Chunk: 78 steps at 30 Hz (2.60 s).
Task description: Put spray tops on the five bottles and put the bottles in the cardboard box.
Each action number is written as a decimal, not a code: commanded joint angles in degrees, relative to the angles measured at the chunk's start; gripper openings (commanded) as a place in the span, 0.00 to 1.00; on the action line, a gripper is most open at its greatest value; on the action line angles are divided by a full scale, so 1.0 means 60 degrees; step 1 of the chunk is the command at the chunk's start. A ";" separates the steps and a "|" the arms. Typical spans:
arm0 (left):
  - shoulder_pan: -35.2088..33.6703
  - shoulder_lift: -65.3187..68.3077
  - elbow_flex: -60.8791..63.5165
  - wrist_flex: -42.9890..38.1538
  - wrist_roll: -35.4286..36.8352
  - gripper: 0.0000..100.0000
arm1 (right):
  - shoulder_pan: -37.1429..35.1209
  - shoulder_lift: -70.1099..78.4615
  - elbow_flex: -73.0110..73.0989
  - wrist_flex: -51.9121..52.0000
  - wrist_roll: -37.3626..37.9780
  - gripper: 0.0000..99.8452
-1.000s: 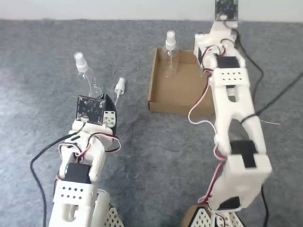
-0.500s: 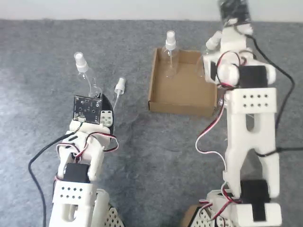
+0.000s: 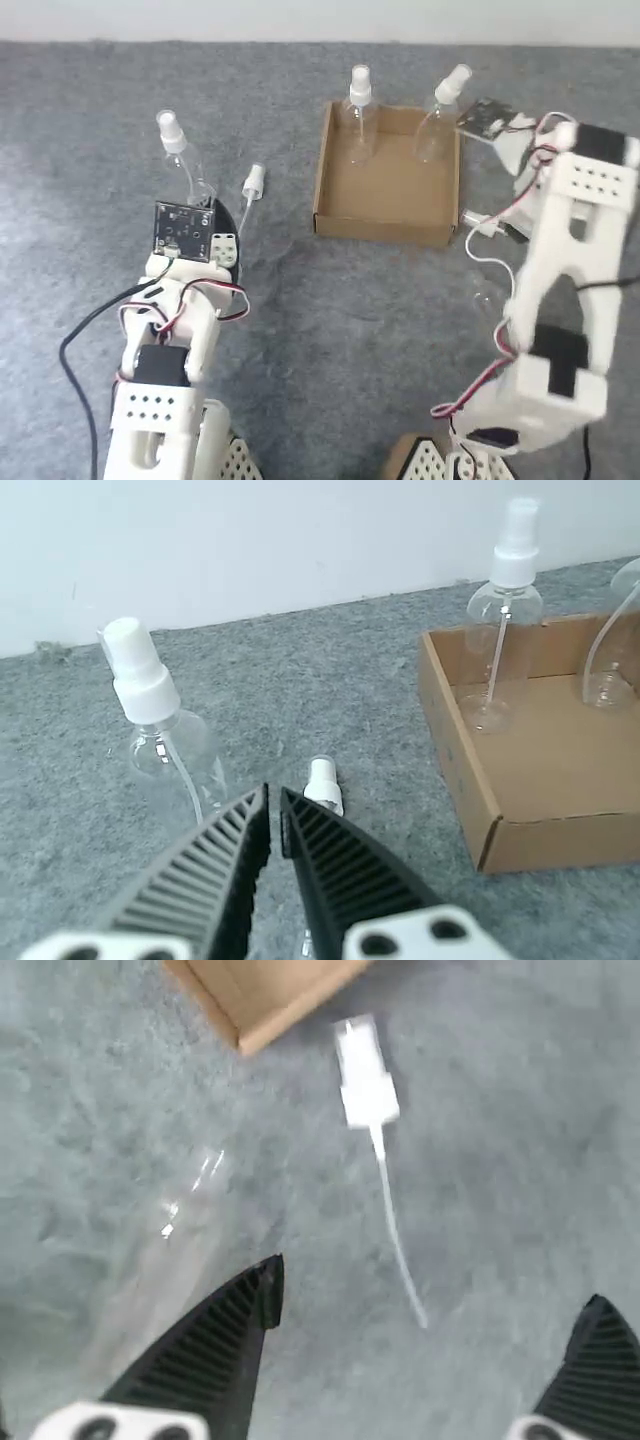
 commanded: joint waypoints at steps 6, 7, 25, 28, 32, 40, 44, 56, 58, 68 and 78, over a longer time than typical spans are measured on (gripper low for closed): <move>0.0015 0.0044 -0.0051 -0.0249 0.0073 0.01 | -0.0447 0.1897 -0.0557 -0.1897 0.0249 0.39; 0.0029 0.0044 -0.0051 -0.0249 0.0073 0.01 | -0.0520 0.2073 -0.0557 -0.2029 0.0249 0.39; -0.0029 0.0044 -0.0051 -0.0249 0.0073 0.01 | -0.0784 0.4198 -0.0557 -0.3788 0.0308 0.24; -0.0029 0.0044 -0.0051 -0.0249 0.0073 0.01 | -0.0725 0.4212 -0.0557 -0.3905 0.0264 0.10; -0.0044 0.0044 -0.0051 -0.0249 0.0073 0.01 | -0.0623 0.4198 -0.0557 -0.3788 0.0264 0.04; -0.0044 0.0044 -0.0051 -0.0249 0.0073 0.01 | 0.0667 0.3245 -0.2769 -0.1414 -0.0850 0.01; -0.0044 0.0044 -0.0066 -0.0249 0.0073 0.01 | 0.0740 0.2190 -0.4293 0.0608 -0.1905 0.01; -0.0044 0.0044 -0.0066 -0.0234 0.0073 0.01 | -0.3685 -0.1106 -0.2051 0.1912 -0.6271 0.02; -0.0044 0.0044 -0.0066 -0.0234 0.0073 0.01 | -0.4872 -0.1502 -0.1245 0.1897 -0.7341 0.02; -0.0059 0.0044 -0.0066 -0.0220 0.0073 0.01 | -0.8491 -0.0256 -0.0396 0.0359 -1.2674 0.07; -0.0059 0.0044 0.0037 -0.0249 0.0073 0.01 | -0.9062 0.2220 -0.0454 -0.1751 -1.4388 0.11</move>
